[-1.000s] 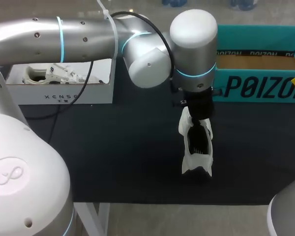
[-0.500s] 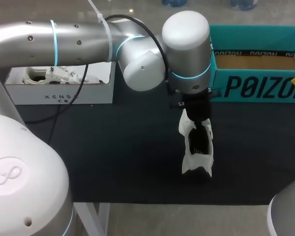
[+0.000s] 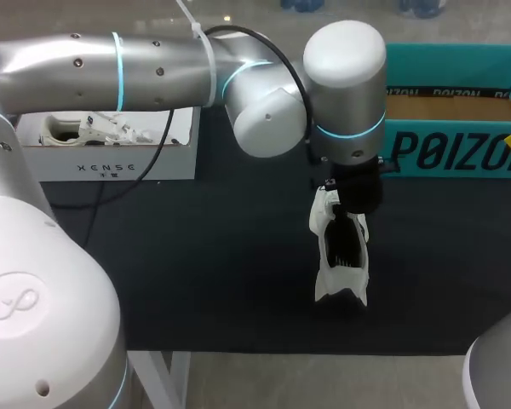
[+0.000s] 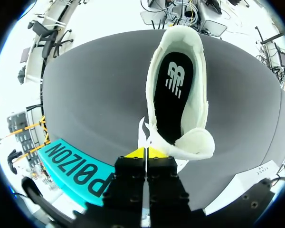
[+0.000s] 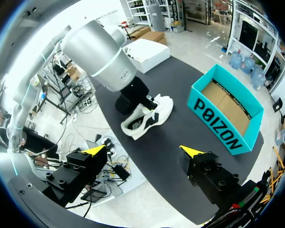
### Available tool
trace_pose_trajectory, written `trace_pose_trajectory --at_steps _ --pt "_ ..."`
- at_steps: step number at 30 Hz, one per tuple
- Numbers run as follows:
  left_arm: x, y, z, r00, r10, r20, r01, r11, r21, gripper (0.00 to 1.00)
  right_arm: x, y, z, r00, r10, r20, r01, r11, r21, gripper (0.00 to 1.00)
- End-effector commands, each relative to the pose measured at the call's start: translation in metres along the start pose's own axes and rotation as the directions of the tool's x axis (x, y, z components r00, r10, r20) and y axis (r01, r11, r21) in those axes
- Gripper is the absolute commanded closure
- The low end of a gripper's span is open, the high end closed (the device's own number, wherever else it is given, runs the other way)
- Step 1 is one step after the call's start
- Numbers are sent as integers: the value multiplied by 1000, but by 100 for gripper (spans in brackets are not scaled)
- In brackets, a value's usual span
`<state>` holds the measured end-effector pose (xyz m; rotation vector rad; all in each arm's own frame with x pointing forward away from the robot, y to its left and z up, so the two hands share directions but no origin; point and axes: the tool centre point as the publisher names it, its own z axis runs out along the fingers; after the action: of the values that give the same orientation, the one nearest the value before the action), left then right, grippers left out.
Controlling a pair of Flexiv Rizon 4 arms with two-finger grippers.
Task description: Take the shoe out of the shoebox, open the shoe tongue, remove and reinsert the insole, then place the shoe into the shoebox
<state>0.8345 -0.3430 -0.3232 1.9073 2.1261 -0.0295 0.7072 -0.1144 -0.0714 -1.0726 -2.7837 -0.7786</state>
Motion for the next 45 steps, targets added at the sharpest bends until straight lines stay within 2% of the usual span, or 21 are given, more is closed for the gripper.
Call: trace_pose_trajectory --at_steps 1,10,18,23,31,35,39,45 --pt "12 4 -4 1000 -10 -1 10 1000 -6 100 -1 2 0 1000 1 -3 -1 1000 6 0" --pt "25 -3 0 1000 -20 -10 20 1000 -2 100 -1 2 0 1000 1 -3 -1 1000 6 0" --pt "9 -7 2 1000 -1 -6 2 1000 7 100 -1 2 0 1000 1 -3 -1 1000 6 0" --pt "7 -10 2 1000 -11 21 11 1000 3 100 -1 2 0 1000 1 -3 -1 1000 6 0" --pt "18 23 -8 993 -115 39 117 992 -55 100 -1 2 0 1000 1 -3 -1 1000 6 0" --pt "28 31 -8 991 -134 29 135 989 -61 100 -1 2 0 1000 1 -3 -1 1000 6 0" --pt "33 28 -4 991 -135 13 136 989 -59 100 -1 2 0 1000 1 -3 -1 1000 6 0" --pt "42 11 2 992 -126 -4 126 992 -34 100 -1 2 0 1000 1 -3 -1 1000 6 0"
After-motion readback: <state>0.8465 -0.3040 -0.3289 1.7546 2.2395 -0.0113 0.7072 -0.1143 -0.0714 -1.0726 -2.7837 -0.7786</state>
